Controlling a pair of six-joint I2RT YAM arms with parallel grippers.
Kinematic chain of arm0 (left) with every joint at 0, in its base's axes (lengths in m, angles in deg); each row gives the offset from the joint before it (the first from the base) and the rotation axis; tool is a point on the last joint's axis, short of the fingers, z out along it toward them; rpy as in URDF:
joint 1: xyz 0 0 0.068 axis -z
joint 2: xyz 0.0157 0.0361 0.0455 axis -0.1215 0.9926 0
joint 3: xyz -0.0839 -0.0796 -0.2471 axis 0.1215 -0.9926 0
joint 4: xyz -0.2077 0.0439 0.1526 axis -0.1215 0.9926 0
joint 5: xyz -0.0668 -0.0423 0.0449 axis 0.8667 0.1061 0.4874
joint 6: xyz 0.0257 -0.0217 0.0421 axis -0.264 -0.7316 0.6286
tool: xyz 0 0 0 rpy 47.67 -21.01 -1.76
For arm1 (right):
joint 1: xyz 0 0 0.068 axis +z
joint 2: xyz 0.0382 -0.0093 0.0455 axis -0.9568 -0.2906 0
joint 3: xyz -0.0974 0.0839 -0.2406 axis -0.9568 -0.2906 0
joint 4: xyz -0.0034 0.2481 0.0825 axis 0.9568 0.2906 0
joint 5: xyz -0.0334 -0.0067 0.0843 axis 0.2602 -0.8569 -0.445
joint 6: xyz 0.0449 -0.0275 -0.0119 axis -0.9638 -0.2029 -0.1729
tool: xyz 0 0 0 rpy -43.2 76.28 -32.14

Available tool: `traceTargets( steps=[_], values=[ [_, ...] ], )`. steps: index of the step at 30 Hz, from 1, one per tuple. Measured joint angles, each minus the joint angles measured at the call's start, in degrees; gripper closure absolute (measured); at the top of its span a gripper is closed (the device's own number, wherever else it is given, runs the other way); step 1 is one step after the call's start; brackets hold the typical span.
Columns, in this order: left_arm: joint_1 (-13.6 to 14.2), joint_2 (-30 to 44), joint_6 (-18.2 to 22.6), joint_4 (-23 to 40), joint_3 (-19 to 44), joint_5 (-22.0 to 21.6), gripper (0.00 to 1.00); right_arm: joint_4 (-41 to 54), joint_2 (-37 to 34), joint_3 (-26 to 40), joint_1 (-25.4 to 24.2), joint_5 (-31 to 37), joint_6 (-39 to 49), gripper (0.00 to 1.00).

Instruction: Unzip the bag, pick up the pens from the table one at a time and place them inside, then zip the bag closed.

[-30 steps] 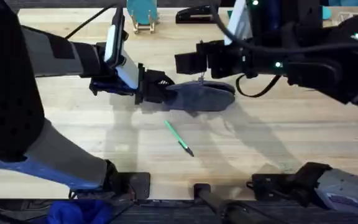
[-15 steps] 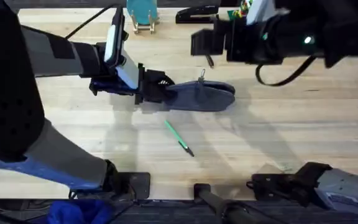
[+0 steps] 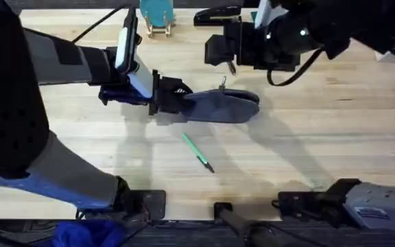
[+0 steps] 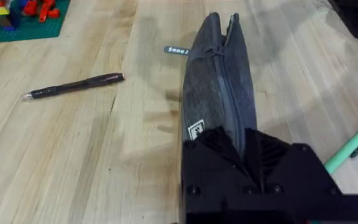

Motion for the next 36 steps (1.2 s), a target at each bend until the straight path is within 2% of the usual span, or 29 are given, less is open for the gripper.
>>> traceTargets(
  steps=[14,28,36],
  values=[
    [0.0,0.0,0.0,0.0,0.0,0.0,0.958,-1.9,-0.2,0.2,0.0,0.0,0.0,0.004],
    [0.0,0.0,0.0,0.0,0.0,0.0,0.958,-1.9,-7.1,0.5,0.0,0.0,-1.9,0.004],
    [0.0,0.0,0.0,0.0,0.0,0.0,0.958,-1.9,-8.9,0.5,0.2,0.0,-3.3,0.004]
  ],
)
